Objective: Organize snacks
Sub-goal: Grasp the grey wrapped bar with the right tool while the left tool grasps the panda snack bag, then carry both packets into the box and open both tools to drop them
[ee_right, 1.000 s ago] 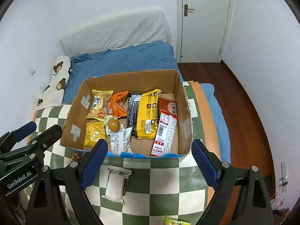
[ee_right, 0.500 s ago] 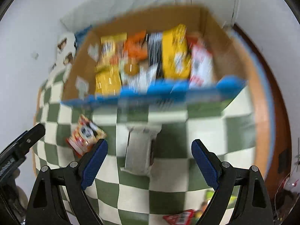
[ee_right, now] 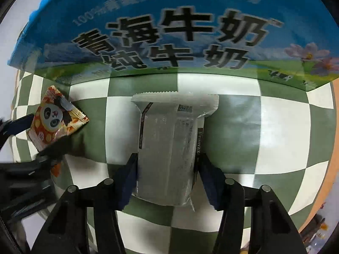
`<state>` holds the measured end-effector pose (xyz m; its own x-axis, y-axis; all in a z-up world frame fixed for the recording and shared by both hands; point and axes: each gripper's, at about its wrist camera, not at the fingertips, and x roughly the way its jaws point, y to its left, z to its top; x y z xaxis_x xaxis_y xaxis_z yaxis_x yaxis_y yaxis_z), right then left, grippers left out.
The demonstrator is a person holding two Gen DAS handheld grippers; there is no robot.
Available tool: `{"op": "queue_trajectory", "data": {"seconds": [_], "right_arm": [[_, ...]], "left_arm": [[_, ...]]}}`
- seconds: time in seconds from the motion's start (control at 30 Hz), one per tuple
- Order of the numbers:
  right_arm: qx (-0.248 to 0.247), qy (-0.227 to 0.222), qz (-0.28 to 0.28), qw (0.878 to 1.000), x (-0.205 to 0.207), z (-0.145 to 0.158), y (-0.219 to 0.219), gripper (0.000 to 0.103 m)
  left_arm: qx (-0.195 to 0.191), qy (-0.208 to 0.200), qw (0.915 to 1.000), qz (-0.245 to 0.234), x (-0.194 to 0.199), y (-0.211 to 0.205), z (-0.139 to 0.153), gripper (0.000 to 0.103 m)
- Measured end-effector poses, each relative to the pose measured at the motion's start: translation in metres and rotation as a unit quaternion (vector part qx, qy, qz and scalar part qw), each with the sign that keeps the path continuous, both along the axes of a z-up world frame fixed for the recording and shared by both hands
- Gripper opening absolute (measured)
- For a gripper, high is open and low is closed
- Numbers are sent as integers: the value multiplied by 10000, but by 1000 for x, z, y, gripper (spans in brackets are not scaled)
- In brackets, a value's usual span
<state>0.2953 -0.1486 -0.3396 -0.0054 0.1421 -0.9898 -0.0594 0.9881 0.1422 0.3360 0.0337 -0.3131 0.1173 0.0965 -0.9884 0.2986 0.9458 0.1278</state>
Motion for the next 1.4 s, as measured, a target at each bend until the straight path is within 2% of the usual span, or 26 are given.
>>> {"op": "queue_trajectory", "data": {"seconds": [0.03,0.07,0.27,0.4,0.5,0.57,0.63,0.77,0.87,0.97,1.13,1.27,1.3,1.33,1.4], "right_arm": [[-25,13,23,10000,-1,0,-2,58],[-56,9,78,10000,-4,1,-5,58],[48,-34,11,10000,-20,11,-21,57],[401,-155,-93,9990,-31,39,-37,57],[701,-423,-115,9966,-33,82,-49,57],[845,-718,-126,9938,-27,118,-60,57],[888,-1024,-109,9907,-12,154,-67,57],[660,-1488,-134,9866,42,194,-80,57],[347,-1526,-133,9876,83,190,-79,57],[152,-1347,-137,9907,115,172,-82,57],[19,-939,-63,9956,156,135,-77,57],[47,-528,-9,9986,164,107,-74,59],[38,-439,-33,9990,165,104,-74,63],[-6,-361,-18,9993,166,98,-75,77],[-109,-364,-7,9993,162,93,-72,95]], "left_arm": [[-42,39,9999,110,1,2,-4,48],[-193,111,9993,309,1,7,-7,43],[-1066,45,9852,1340,-25,25,10,42],[-1745,-211,9713,1602,-50,19,53,42],[-2206,-513,9620,1524,-50,10,102,42],[-2351,-761,9590,1384,-35,2,136,42],[-2422,-835,9579,1294,-15,0,156,42],[-2310,-856,9604,1299,47,-13,173,42],[-2178,-563,9640,1418,89,-15,156,42],[-1961,-387,9687,1469,113,-19,139,42],[-1697,-12,9730,1566,130,-24,96,42],[-1573,191,9747,1574,136,-25,75,43],[-1617,240,9735,1601,136,-24,74,44],[-1669,262,9720,1635,136,-22,72,48],[-1660,171,9723,1635,135,-20,75,71]]}}
